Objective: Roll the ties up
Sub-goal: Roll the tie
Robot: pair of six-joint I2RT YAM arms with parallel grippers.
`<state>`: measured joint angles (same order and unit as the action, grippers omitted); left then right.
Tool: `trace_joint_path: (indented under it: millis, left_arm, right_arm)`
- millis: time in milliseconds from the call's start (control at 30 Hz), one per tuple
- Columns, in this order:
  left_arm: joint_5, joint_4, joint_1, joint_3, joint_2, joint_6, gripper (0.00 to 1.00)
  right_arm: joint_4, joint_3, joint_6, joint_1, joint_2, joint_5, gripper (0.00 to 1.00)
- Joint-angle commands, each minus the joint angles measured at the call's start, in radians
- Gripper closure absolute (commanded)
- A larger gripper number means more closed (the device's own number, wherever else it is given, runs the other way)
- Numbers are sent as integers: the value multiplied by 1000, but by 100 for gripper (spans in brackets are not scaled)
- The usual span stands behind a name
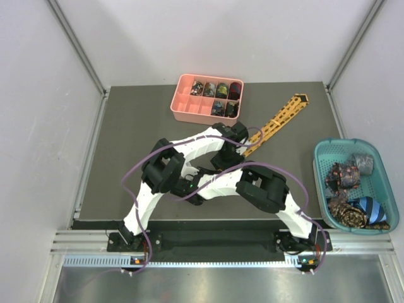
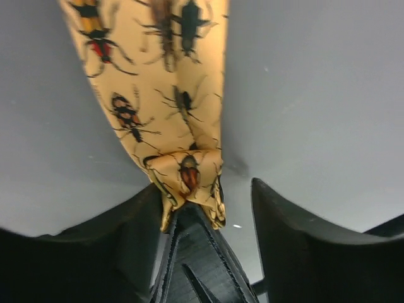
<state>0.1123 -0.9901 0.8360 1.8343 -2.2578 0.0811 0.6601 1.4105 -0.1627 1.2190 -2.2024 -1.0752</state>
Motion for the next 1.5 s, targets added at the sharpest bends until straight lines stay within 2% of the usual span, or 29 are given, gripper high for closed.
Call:
trace_joint_path:
  millis: [0,100,167,333,533,633,733,867,900,1000,1100,1300,1467]
  left_arm:
    - [-17,-75,-8,-11,-26,-3,34]
    - [-23,-48,-17,39,9,11,24]
    - [-19,-16,-24,55,39,29,23]
    - [-4,200,-86,-22,223,100,16]
    - [114,508,-227,-283,484,212,9]
    - [121,623,-297,-410,587,284,7]
    - [109,703,-379,-539,678,390,7]
    - [161,887,-511,-748,796,571,6]
    - [177,910,-567,-779,808,595,6]
    - [234,975,-645,-872,833,660,7]
    - [242,978,-675,-920,840,661,7]
    - [221,1019,-680,-1014,876,661,7]
    - [190,1036,-672,-1081,914,591,8]
  right_arm:
    - [79,-4,-38,-58,-26,86,97]
    - [78,-1,-40,-56,-22,89,99]
    - [76,1,-41,-56,-19,93,100]
    - [47,-15,-18,-55,4,112,100]
    - [-28,-70,31,-50,98,161,100]
    - [-59,-93,57,-50,141,190,100]
    - [-85,-111,72,-52,181,236,100]
    - [-126,-125,92,-59,236,320,100]
    - [-135,-131,103,-67,263,365,100]
    - [-175,-151,114,-97,323,478,100]
    - [-238,-197,112,-145,395,623,100]
    - [-326,-269,88,-269,477,924,100]
    - [-378,-303,66,-383,481,1190,100]
